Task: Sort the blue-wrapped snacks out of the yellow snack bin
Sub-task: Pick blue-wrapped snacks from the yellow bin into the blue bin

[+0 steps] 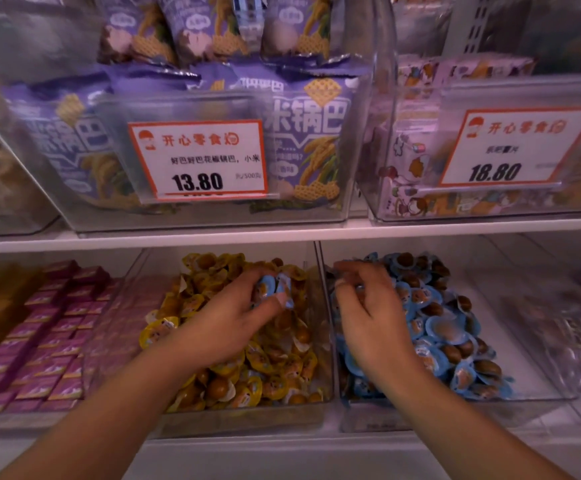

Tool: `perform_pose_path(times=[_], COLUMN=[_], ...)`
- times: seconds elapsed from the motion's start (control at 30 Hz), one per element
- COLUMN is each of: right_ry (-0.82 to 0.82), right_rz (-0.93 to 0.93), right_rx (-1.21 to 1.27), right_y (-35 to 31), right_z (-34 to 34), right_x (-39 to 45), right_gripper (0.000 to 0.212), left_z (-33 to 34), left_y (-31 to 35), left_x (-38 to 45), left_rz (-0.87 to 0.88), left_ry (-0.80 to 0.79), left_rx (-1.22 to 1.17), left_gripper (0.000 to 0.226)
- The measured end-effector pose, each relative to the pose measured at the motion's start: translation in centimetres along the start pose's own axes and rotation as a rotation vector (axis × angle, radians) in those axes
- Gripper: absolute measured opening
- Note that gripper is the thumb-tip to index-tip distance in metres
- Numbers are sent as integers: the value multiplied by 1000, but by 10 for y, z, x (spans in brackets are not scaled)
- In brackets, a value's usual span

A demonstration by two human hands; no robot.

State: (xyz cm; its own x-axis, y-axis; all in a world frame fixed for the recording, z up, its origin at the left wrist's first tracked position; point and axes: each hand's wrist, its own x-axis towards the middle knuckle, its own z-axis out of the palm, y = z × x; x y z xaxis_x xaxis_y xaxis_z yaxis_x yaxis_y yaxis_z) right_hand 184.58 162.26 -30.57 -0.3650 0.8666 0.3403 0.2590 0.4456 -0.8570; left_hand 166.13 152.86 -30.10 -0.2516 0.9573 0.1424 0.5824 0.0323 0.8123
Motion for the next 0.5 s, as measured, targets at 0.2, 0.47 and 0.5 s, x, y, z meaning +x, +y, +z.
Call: perform_pose_path(times=[0.2,0.47,0.5], right_ry=[-209,-219,-187], right_rz=[198,359,269], right_rx=[534,678,525], right_y=[-51,-54,-46], right_z=[-17,-18,-26], right_x=[-26,-28,-20], right_gripper=[38,21,20], left_z=[17,21,13], left_y=[50,47,40], left_x=[-37,-49,-49], left_rz=[194,170,123], left_ry=[119,-100,-126], left_rx=[29,-1,-66], left_gripper=[28,84,67])
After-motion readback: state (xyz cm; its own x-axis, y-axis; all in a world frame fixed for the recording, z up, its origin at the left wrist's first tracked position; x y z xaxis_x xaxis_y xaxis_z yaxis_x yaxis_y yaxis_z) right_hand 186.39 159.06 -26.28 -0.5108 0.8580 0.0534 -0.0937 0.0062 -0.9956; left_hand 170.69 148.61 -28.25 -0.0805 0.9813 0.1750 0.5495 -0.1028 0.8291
